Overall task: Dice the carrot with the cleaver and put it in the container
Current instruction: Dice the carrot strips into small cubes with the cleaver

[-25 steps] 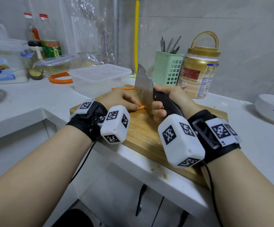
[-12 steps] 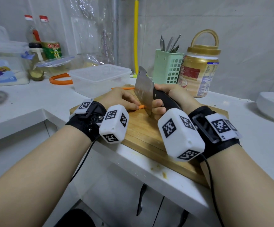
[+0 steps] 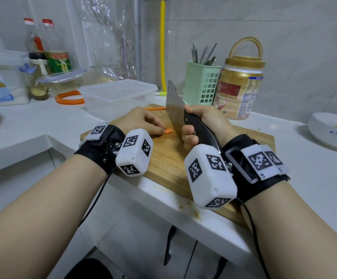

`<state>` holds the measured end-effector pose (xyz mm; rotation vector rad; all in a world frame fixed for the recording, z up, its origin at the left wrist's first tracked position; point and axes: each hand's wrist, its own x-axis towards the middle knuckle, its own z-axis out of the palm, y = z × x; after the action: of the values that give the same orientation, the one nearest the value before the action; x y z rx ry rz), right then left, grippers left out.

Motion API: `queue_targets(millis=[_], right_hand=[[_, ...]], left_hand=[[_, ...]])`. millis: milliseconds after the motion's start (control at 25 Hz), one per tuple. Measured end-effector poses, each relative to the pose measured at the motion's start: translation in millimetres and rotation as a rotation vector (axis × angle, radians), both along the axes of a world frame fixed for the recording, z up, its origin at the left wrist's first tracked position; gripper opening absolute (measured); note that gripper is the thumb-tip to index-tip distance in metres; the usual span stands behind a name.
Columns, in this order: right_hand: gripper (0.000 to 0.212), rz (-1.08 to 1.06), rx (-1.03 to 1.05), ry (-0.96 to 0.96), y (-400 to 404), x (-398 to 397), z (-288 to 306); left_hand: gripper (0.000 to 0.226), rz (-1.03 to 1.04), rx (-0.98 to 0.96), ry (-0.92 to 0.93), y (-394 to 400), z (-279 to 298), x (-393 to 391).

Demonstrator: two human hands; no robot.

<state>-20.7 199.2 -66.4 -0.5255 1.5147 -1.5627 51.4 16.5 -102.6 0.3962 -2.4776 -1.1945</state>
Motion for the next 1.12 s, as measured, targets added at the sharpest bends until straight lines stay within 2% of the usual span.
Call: queue_targets(millis=[320, 760, 1040, 1120], right_hand=[[0.032, 0.032, -0.102, -0.043, 3.2, 5.5, 2.3], [0.026, 0.031, 0.008, -0.004, -2.7, 7.8, 2.7], [0.027, 0.034, -0.023, -0.099, 0.5, 4.3, 7.1], [0.03, 0.022, -0.053, -0.133, 2.6, 3.6, 7.1]], left_hand=[[0.012, 0.007, 0.04, 0.013, -0.7, -1.5, 0.3], [0.009, 0.001, 0.037, 0.005, -0.3, -1.5, 0.8], [0.005, 0.011, 0.028, -0.038, -0.9, -0.4, 1.0], [0.013, 0.045, 0.024, -0.051, -1.7, -1.4, -0.3]])
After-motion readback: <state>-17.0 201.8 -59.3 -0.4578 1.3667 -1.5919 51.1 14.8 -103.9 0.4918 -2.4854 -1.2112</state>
